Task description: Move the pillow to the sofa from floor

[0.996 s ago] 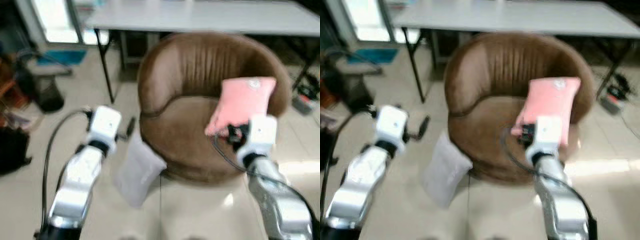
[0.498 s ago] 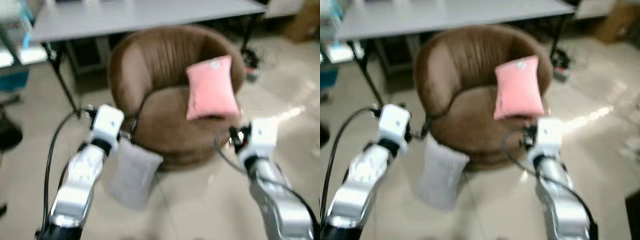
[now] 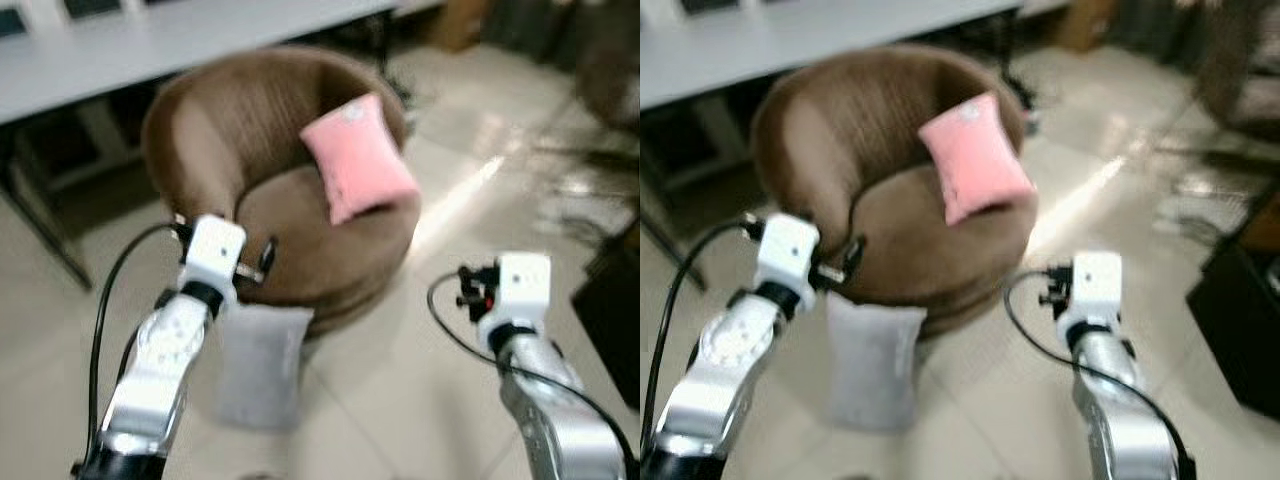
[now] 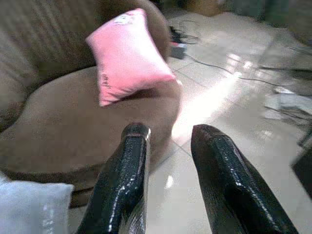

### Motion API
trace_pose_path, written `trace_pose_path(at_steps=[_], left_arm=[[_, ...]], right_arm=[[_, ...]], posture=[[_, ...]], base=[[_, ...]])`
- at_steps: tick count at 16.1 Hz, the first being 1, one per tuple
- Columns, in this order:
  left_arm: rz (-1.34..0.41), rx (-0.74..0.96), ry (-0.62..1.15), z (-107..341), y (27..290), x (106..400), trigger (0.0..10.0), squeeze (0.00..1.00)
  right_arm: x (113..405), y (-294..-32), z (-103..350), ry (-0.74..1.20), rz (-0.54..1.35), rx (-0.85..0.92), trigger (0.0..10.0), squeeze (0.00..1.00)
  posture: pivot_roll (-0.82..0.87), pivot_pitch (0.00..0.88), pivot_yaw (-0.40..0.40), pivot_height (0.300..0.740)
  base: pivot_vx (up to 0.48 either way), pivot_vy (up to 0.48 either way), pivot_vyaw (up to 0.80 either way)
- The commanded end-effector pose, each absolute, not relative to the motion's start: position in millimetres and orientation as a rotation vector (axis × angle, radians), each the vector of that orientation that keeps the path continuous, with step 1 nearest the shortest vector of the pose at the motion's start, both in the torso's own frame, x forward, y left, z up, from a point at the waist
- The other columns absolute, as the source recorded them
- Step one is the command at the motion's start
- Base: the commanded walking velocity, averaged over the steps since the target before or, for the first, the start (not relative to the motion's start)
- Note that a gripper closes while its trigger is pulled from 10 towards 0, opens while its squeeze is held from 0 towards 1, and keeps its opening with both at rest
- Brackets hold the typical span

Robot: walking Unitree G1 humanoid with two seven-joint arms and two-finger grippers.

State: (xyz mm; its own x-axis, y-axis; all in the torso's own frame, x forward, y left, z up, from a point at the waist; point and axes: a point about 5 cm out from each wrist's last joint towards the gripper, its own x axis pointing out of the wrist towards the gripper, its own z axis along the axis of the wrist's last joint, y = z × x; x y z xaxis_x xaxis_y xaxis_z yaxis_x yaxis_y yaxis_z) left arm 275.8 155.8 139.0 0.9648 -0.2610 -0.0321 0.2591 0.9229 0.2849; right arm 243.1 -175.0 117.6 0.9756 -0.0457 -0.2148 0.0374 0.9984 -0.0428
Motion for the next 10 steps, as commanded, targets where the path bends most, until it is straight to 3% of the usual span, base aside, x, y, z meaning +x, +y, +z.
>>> trace_pose_path(at_steps=[1,6,10], left_arm=[[-0.25,0.306,-0.004,140.0,164.0,275.2,10.0,0.0],[-0.235,0.308,0.012,134.8,167.6,271.1,10.0,0.0],[-0.228,0.308,0.011,134.6,169.0,269.6,10.0,0.0]], right_arm=[[244.2,-168.9,121.2,0.198,-0.021,-0.032,10.0,0.0],[242.9,-167.9,118.3,0.202,0.006,-0.039,10.0,0.0],[242.6,-166.1,114.6,0.215,0.021,-0.064,10.0,0.0]], posture=[[-0.07,0.025,0.023,0.74],[-0.07,0.017,0.021,0.74],[-0.07,0.007,0.013,0.74]], base=[[0.0,0.465,-0.8],[0.0,0.465,-0.75],[0.0,0.463,0.0]])
